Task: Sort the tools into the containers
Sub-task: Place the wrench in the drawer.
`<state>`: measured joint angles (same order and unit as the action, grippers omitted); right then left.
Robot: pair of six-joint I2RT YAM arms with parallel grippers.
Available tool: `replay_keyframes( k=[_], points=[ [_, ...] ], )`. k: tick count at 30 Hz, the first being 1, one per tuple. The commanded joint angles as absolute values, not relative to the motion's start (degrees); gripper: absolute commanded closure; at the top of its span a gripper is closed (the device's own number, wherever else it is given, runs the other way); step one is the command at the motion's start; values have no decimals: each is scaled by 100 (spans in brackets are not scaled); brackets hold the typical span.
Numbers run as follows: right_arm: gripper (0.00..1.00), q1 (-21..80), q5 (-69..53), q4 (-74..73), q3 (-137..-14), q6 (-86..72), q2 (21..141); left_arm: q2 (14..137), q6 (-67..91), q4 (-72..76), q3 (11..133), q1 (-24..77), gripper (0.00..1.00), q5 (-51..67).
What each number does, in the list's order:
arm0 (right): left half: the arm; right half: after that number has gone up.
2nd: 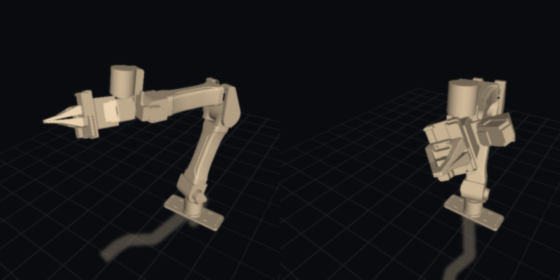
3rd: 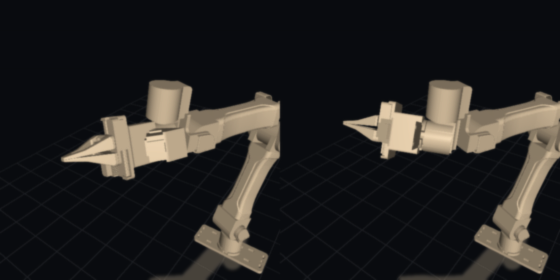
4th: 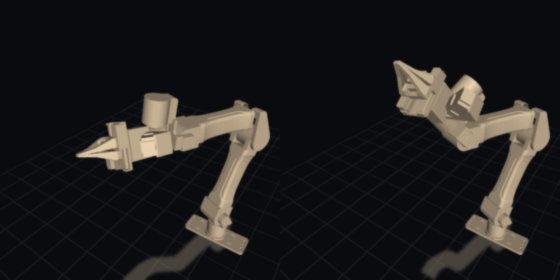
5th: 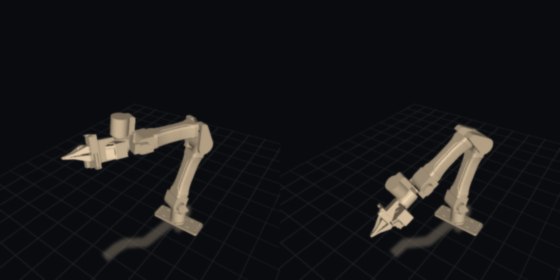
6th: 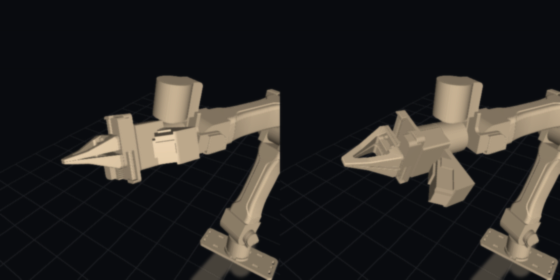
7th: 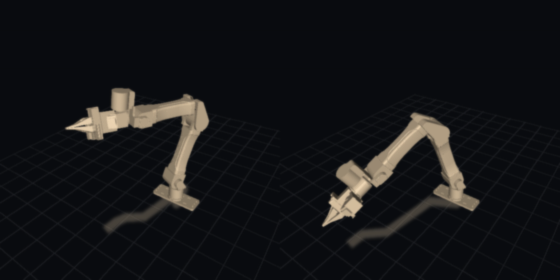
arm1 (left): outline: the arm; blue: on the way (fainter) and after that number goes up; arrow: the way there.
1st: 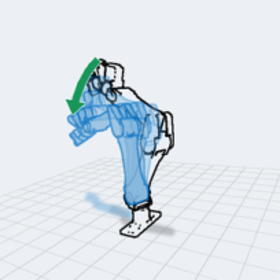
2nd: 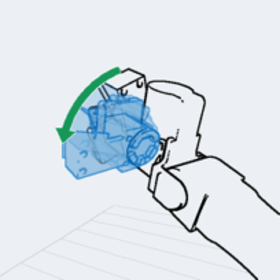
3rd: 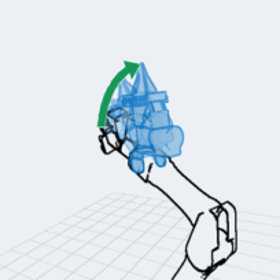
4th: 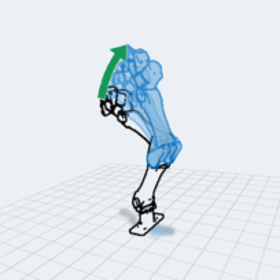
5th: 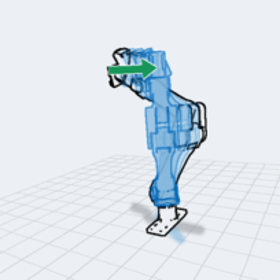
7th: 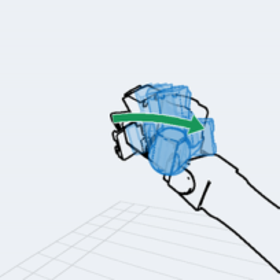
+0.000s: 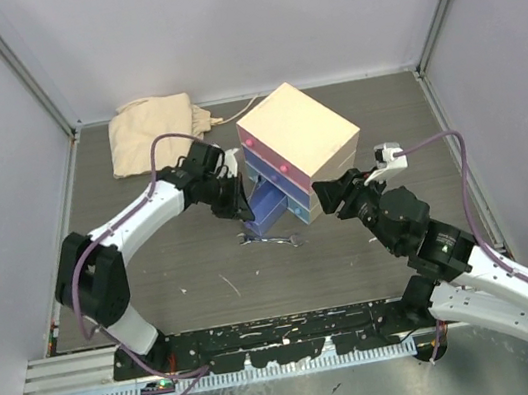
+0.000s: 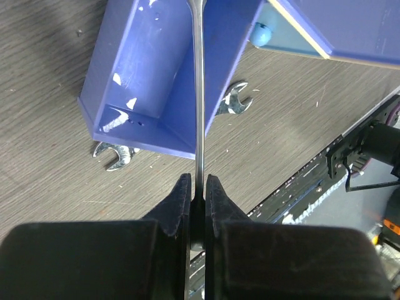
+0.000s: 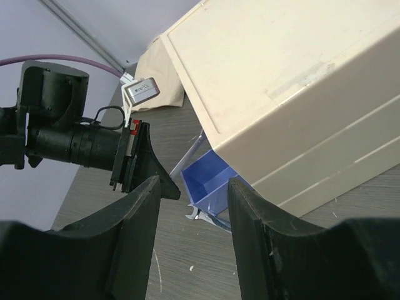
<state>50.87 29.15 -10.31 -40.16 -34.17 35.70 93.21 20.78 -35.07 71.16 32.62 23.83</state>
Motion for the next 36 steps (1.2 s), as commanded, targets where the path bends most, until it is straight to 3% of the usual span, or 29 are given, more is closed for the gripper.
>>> replay_keyframes(
  k=[1,14,29,32,34,36],
  points=[
    [48,5071,3164,-1102,-3994,-3505,3401,9648,2184,-3672,7463,3026,100,2984],
    [47,5071,3170,-1151,-3943,-3594,3396,10450,2169,-4016,8097,2950,100,3635],
    [47,5071,3182,-1151,-3873,-3665,3453,10722,2110,-4197,8174,2944,92,3973],
    [48,5071,3161,-1152,-3865,-3706,3477,10742,2116,-4196,8190,2944,88,3950],
    [47,5071,3148,-1151,-3860,-3709,3488,10732,2171,-4120,8195,2945,77,3900],
    [47,5071,3138,-1151,-3855,-3717,3489,10707,2253,-4026,8216,2931,75,3889]
  ],
)
